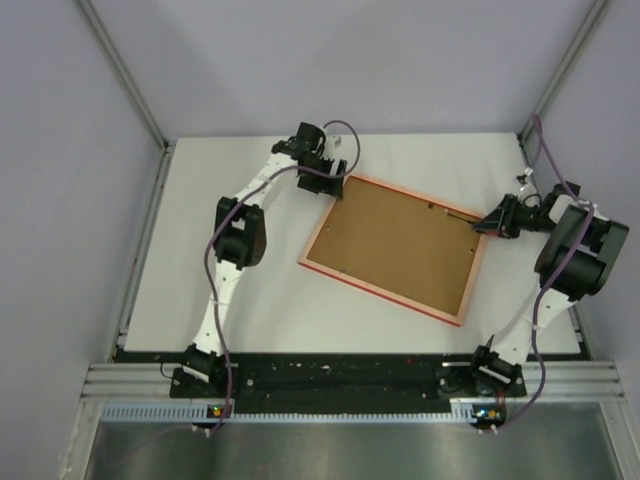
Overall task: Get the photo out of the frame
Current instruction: Release the photo frame item from the photo frame.
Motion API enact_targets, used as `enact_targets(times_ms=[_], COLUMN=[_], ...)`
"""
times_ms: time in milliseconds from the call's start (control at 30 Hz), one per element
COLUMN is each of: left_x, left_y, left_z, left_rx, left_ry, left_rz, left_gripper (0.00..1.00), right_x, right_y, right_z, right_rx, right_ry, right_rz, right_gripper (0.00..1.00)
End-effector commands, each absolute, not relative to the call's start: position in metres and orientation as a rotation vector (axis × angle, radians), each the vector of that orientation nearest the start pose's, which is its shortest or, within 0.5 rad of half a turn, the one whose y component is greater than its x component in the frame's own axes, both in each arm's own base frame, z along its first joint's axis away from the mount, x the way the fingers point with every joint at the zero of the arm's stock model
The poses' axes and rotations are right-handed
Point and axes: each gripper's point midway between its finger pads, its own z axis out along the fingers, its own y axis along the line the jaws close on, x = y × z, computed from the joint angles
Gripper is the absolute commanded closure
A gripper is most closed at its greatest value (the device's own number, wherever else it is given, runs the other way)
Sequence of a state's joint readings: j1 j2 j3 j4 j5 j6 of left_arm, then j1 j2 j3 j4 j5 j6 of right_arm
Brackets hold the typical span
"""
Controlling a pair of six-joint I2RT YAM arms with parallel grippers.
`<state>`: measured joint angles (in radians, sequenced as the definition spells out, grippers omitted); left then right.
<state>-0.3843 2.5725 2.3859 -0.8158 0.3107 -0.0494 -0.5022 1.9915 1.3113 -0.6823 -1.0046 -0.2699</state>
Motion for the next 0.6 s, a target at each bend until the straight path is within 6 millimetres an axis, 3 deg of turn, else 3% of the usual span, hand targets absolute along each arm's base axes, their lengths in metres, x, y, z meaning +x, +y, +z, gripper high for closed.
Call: enact_targets(times_ms=[0, 167, 333, 467, 567], left_x=[0.535, 0.537, 0.531, 0.522, 0.518], left_y=[-0.28, -0.286, -0.289, -0.293, -0.294], left_z=[0.048, 0.041, 0.029, 0.023, 0.018], left_rx=[0.571, 0.58, 0.614, 0.643, 0.701], left_ry=[2.483, 2.473, 2.485, 2.495, 2.49], left_rz=[-0.537, -0.474, -0.398, -0.367, -0.339], left_gripper=[0.11, 0.21, 0.47, 0.58, 0.78], right_x=[0.392, 0.395, 0.396, 0.399, 0.403], right_y=[-0.048, -0.05, -0.05, -0.052, -0.049], right_z=[0.076, 0.081, 0.088, 0.088, 0.086], right_rx=[0.051, 0.043, 0.019, 0.011, 0.008], right_ry=[2.314, 2.305, 2.298, 2.3, 2.294], right_rz=[1.077, 1.066, 1.032, 1.011, 1.039], right_gripper=[1.0, 1.0, 1.0, 1.0, 1.0])
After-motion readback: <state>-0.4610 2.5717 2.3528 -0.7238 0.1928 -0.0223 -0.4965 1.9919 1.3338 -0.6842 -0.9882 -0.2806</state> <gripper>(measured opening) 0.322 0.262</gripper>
